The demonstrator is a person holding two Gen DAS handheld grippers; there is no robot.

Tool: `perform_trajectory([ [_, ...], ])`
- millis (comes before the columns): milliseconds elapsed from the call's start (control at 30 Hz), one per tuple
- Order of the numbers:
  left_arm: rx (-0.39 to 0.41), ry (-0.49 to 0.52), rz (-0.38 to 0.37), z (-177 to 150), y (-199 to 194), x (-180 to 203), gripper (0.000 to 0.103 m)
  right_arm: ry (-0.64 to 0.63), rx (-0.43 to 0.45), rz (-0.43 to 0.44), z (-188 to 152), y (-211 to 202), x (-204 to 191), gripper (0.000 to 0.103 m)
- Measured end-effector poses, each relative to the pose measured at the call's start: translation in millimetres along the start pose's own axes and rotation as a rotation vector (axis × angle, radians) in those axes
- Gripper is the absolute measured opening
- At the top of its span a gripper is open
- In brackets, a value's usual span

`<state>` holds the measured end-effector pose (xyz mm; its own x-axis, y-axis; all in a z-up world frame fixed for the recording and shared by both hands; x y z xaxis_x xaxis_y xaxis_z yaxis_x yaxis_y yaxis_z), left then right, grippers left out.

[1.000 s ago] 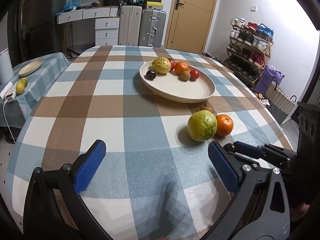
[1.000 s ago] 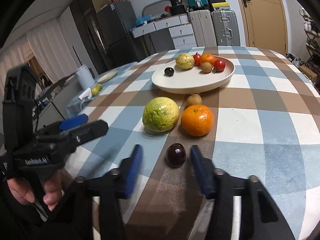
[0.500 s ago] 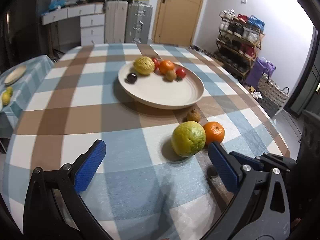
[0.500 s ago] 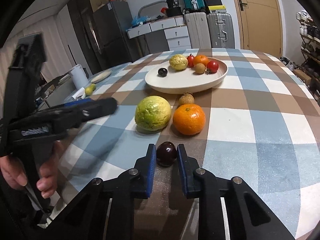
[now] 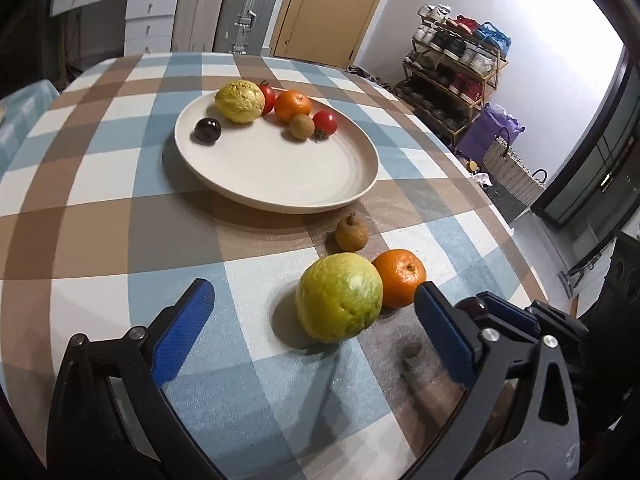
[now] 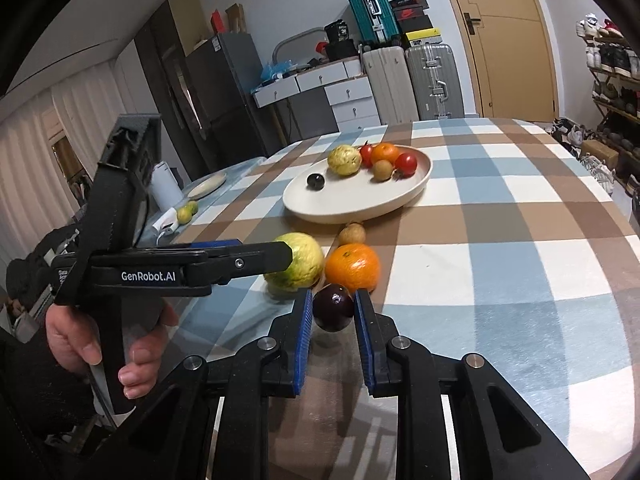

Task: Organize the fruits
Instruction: 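Grasp the green guava with the left gripper while the right gripper holds the plum, then carry the guava onto the plate with the left gripper while the right gripper carries the plum there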

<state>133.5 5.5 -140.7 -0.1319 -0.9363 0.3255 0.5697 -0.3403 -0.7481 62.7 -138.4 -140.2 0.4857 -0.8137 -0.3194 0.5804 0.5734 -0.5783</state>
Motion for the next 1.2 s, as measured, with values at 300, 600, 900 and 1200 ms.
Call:
perform_trajectory([
  [300, -0.052, -0.031, -0.106, -2.5, 15.6, -6.6, 0.058, -0.013, -0.006, 0.022, 2.3, 3.9, 1.1, 0.022],
  [600, -0.023, -0.034, -0.159, -4.9, 8.7, -7.2, 0.045, -0.014, -0.006, 0.021, 4.4, 5.2, 2.0, 0.022],
  [900, 0.048, -0.014, -0.153, 10.0, -24.1, -12.5, 0.045, -0.016, 0.013, 0.028, 13.5, 0.0, 0.7, 0.022],
  [1200, 0.111, -0.001, -0.111, 47.5, -36.5, -22.0, 0.045, -0.013, 0.066, 0.050, 55.8, -4.2, 8.9, 0.022],
])
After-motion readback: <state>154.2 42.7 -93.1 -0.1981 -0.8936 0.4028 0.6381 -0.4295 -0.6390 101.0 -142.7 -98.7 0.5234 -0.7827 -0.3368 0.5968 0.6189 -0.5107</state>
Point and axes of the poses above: each gripper's, at about its wrist camera, not at the fingertips, and y roughly the way its jaws point, x to its right, z to its top, the point moved 2 cm from there along y, roughly the way its jaws point, and after that the axes turned 3 degrees about -x, right-handed, at the moved point
